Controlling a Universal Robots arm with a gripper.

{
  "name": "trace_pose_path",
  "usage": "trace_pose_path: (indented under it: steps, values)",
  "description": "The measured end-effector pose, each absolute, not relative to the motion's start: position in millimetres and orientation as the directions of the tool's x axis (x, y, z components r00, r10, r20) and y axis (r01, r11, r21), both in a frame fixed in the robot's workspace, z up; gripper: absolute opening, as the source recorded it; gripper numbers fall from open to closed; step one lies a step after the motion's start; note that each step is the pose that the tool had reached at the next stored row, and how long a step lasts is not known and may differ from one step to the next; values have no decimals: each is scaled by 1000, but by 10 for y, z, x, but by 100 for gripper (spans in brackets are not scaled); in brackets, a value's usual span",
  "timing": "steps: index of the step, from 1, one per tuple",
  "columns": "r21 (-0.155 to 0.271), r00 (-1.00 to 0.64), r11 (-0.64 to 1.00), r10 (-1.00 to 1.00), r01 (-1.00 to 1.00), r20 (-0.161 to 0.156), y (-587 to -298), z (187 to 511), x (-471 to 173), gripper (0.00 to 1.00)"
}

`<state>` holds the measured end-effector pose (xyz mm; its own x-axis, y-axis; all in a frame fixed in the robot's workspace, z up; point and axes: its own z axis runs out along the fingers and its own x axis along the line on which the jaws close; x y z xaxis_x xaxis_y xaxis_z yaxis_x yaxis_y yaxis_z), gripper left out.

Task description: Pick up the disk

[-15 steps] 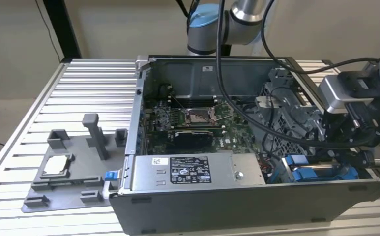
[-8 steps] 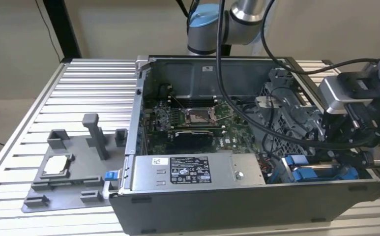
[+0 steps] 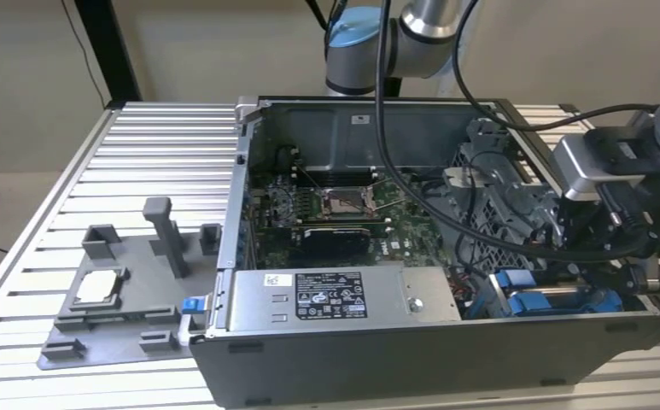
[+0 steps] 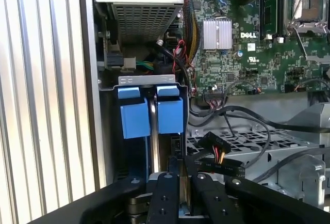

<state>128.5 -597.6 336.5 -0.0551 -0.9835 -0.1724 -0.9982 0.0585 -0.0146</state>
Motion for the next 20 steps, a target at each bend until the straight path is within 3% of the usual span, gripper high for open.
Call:
trace_pose_path:
  steps: [16, 17, 20]
  values:
    - [-15, -55, 59, -984, -998, -172, -5976, 3321, 1285, 0]
    - [-14, -55, 59, -983, -998, -173, -5976, 3315, 1285, 100]
    - [-15, -55, 59, -983, -998, -173, -5977, 3335, 1285, 100]
